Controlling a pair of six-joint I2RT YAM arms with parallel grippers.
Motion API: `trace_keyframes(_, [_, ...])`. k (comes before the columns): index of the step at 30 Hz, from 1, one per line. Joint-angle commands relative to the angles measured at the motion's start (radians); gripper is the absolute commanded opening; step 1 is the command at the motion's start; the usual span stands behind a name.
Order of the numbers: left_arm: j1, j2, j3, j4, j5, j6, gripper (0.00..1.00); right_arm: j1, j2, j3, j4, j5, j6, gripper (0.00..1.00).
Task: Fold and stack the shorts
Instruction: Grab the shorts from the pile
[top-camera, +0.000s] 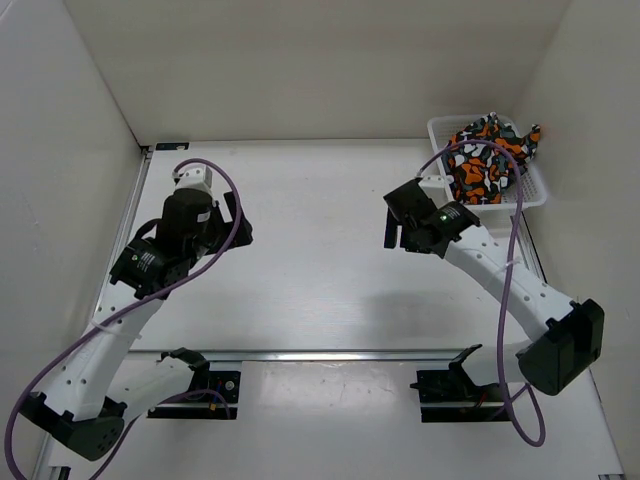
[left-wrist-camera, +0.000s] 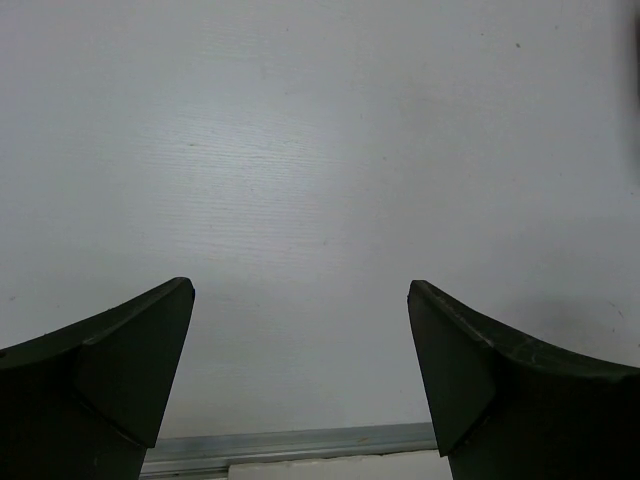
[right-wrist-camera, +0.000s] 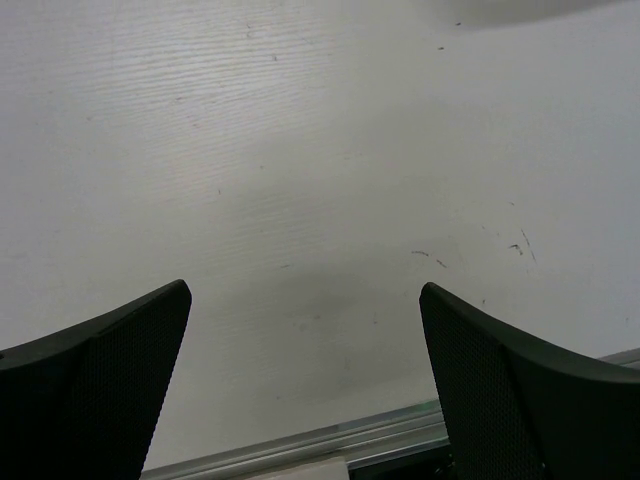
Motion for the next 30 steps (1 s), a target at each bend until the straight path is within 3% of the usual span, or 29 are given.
trace_keyframes(1, [-0.002, -0.001, 0.029, 0.021, 0.071, 0.015, 0.99, -0.004, -0.077, -0.014, 0.042, 0.017, -0.011, 1.00])
trace_keyframes(7, [-0.002, 0.037, 0.060, -0.002, 0.107, 0.035, 0.99, -0.077, -0.100, 0.008, 0.089, 0.015, -0.080, 1.00])
trace_keyframes(13, [-0.002, 0.066, 0.089, -0.002, 0.145, 0.035, 0.99, -0.392, -0.003, 0.162, 0.152, -0.139, -0.158, 1.00])
trace_keyframes(17, [-0.002, 0.124, 0.098, -0.002, 0.119, 0.025, 0.99, -0.583, 0.199, 0.383, 0.152, -0.252, -0.167, 0.94])
trace_keyframes(21, [-0.002, 0.174, 0.118, -0.002, 0.119, 0.025, 0.99, -0.674, 0.408, 0.533, 0.152, -0.273, -0.168, 0.87])
trace_keyframes(28, [-0.002, 0.264, 0.159, 0.009, 0.128, 0.044, 0.99, -0.809, 0.886, 0.972, 0.088, -0.307, -0.137, 0.97])
trace_keyframes(30, [-0.002, 0.290, 0.159, 0.020, 0.128, 0.044, 0.99, -0.822, 1.005, 1.106, 0.079, -0.353, -0.137, 0.95])
